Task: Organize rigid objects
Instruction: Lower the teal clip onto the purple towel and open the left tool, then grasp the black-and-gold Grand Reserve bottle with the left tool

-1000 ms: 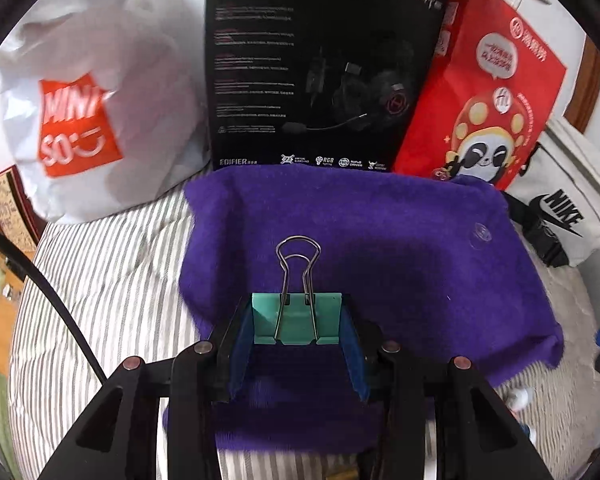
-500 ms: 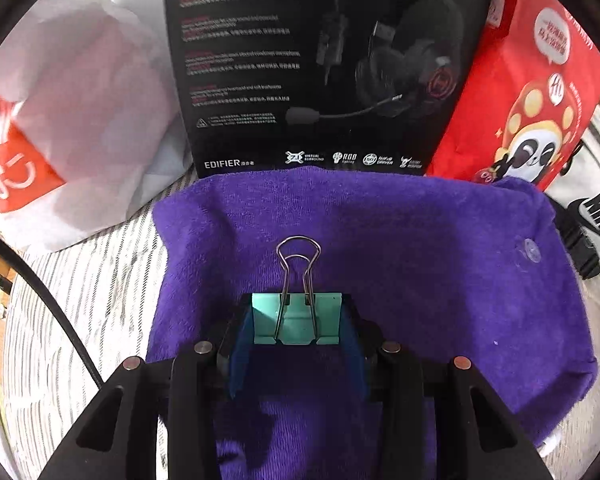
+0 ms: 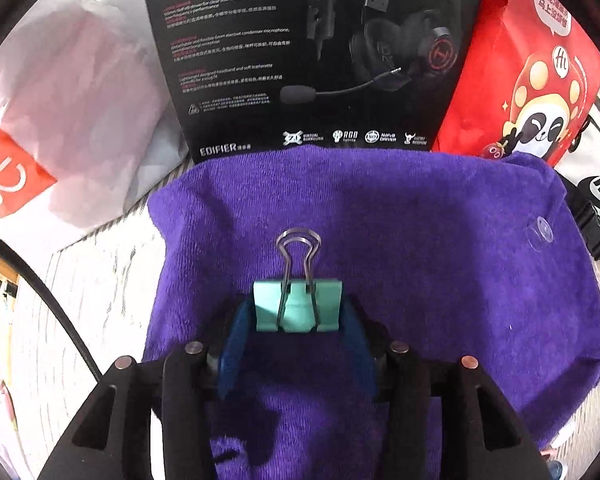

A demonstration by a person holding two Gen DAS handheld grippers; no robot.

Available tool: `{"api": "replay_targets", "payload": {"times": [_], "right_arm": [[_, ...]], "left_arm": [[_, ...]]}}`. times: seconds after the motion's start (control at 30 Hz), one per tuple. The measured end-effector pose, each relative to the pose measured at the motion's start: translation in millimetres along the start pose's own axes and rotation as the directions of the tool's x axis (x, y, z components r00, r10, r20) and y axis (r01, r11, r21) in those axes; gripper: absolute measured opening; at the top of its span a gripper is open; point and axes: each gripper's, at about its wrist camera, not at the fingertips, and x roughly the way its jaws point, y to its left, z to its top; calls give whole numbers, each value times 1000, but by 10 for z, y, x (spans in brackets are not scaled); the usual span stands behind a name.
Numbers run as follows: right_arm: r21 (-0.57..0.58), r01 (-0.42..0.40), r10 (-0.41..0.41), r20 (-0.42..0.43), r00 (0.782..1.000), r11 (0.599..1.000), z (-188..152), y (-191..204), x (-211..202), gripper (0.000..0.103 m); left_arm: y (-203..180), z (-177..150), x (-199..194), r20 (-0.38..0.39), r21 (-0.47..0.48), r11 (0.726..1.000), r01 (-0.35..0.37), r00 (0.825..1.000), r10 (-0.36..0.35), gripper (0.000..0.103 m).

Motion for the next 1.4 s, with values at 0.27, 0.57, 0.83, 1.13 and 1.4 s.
{"api": "replay_targets", "payload": {"times": [0.27, 0.57, 0.83, 1.13, 1.4], "right_arm": [[-12, -8, 8, 7, 1000, 1000, -90, 101, -124, 53], [6, -36, 36, 34, 999, 999, -230, 225, -361, 53], [-16, -30, 31, 47, 998, 999, -362, 349, -527, 53], [-29, -32, 33, 36, 999, 999, -489, 358, -620, 53], [-25, -54, 54, 14, 998, 998, -537, 392, -542, 53]], "left_arm": [[26, -222, -395, 23, -11, 1000, 4, 1000, -3, 46], [201, -709, -983, 77, -43, 998, 35, 997, -31, 46], [109, -1243, -1118, 58, -16, 999, 36, 998, -35, 46], [15, -1588, -984, 1, -44, 997, 61, 998, -61, 46], [-153, -1648, -911, -26, 9, 999, 42, 999, -41, 46]]}}
